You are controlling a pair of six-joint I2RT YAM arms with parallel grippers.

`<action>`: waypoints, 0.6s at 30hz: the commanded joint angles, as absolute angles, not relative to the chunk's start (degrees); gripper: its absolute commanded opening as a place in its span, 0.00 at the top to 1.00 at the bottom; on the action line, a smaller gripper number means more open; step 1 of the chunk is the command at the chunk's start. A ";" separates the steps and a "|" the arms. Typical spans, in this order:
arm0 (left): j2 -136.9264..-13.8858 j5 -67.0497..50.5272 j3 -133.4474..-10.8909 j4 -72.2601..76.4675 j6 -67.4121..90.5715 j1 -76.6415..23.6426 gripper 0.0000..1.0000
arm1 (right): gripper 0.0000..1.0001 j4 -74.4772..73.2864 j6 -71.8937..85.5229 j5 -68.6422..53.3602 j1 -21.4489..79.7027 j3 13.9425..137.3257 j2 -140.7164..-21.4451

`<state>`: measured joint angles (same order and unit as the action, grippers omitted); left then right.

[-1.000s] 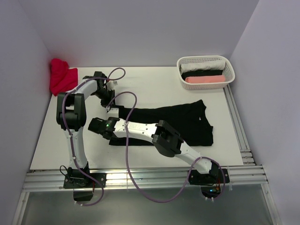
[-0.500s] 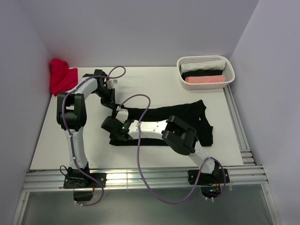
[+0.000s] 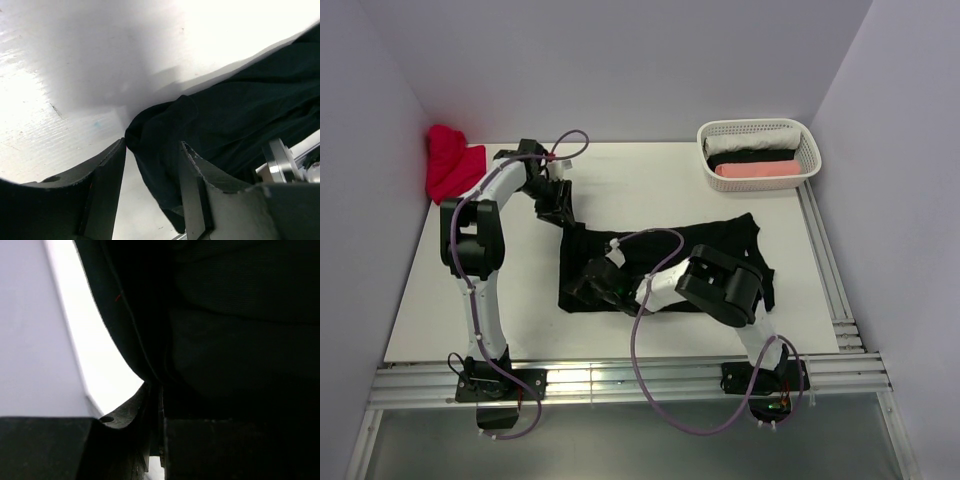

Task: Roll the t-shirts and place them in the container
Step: Roll the tshirt

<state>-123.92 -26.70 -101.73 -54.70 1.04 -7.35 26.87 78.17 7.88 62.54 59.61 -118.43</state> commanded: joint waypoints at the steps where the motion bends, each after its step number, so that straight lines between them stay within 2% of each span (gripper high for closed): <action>1: -119.71 -29.71 -103.89 -56.42 -1.93 -7.03 0.48 | 1.00 38.39 84.01 4.14 61.79 53.89 -118.21; 7: -117.07 -33.66 -100.21 -57.04 -5.35 -4.31 0.49 | 1.00 53.14 90.08 2.73 60.73 48.52 -121.54; 18: -112.32 -42.44 -88.87 -56.78 -11.16 -0.18 0.54 | 1.00 59.50 94.22 1.85 60.12 46.85 -124.54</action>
